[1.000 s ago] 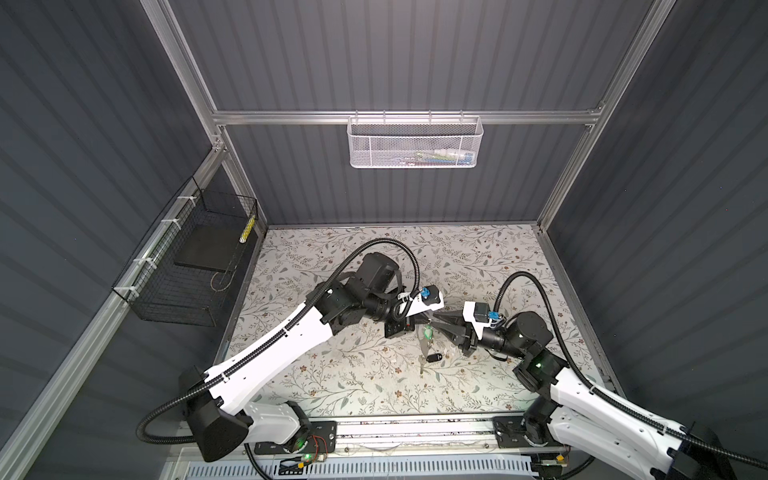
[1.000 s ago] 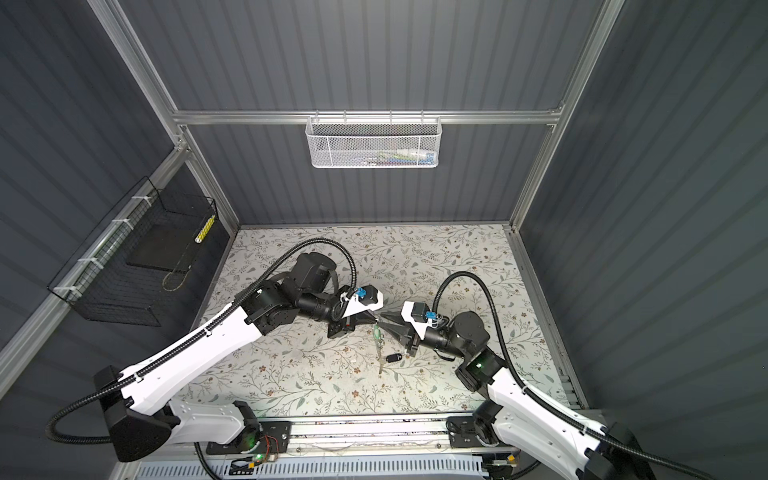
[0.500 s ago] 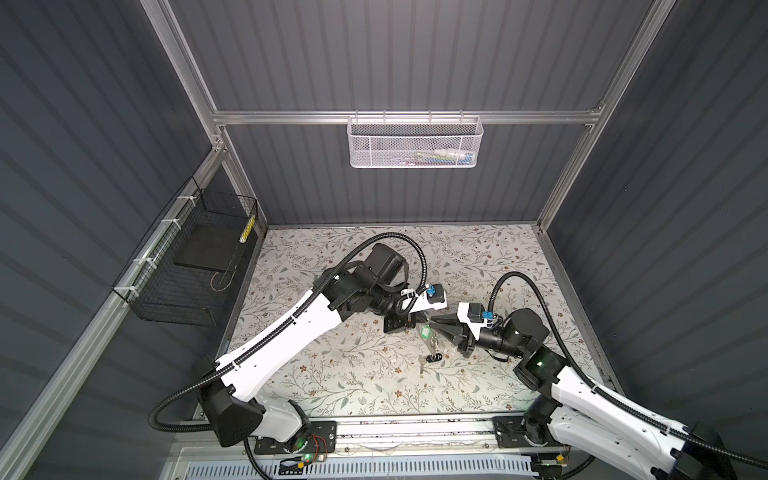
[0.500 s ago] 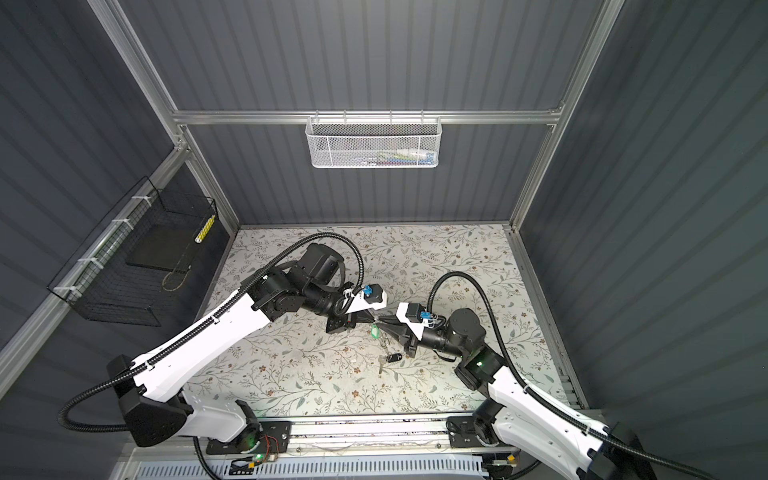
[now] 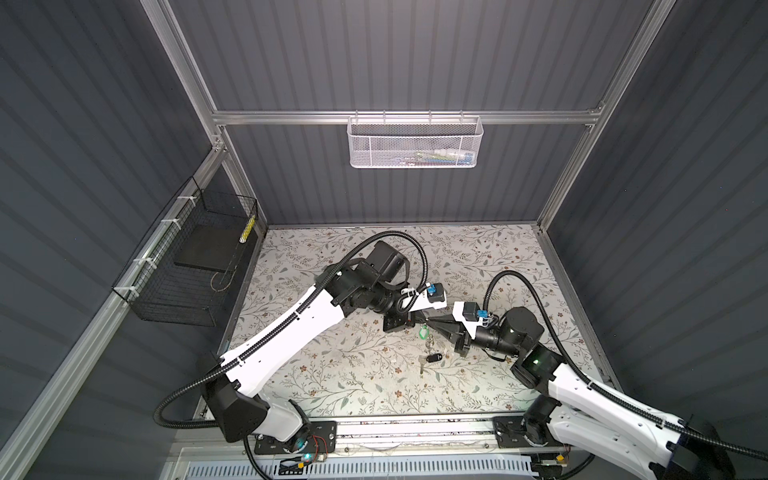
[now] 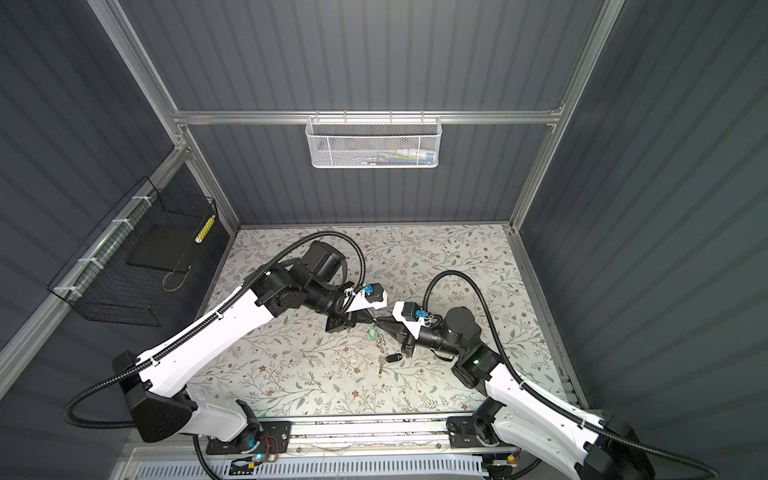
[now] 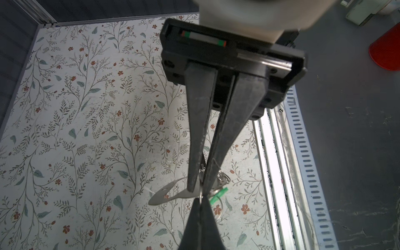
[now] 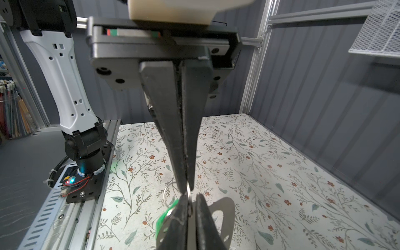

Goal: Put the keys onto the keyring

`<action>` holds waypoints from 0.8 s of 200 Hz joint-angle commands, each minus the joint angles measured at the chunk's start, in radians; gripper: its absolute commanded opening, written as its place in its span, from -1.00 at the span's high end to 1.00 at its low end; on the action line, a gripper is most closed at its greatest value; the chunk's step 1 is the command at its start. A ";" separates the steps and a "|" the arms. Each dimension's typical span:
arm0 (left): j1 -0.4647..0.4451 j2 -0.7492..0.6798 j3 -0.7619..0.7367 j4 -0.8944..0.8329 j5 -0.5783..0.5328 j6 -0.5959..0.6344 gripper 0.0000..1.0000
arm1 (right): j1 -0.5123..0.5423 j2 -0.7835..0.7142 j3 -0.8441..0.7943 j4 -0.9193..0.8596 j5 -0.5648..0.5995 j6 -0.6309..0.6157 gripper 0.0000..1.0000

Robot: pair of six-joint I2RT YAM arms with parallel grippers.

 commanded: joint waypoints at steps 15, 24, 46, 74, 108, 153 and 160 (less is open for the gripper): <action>-0.004 -0.012 0.010 0.008 0.049 -0.008 0.51 | 0.007 -0.002 0.008 0.072 0.004 0.011 1.00; 0.002 -0.039 -0.021 0.051 0.033 -0.028 0.37 | 0.007 -0.005 -0.003 0.090 0.008 0.017 1.00; 0.028 -0.122 -0.110 0.161 0.029 -0.080 0.23 | 0.007 -0.013 -0.029 0.148 0.014 0.038 1.00; 0.051 -0.200 -0.228 0.277 0.050 -0.144 0.20 | 0.007 -0.009 -0.049 0.221 -0.014 0.059 1.00; 0.052 -0.246 -0.313 0.378 0.057 -0.197 0.22 | 0.007 0.011 -0.076 0.324 -0.036 0.091 1.00; 0.053 -0.289 -0.412 0.487 0.079 -0.240 0.25 | 0.007 0.029 -0.078 0.371 -0.060 0.107 1.00; 0.052 -0.295 -0.427 0.496 0.085 -0.246 0.24 | 0.007 0.030 -0.079 0.376 -0.063 0.108 1.00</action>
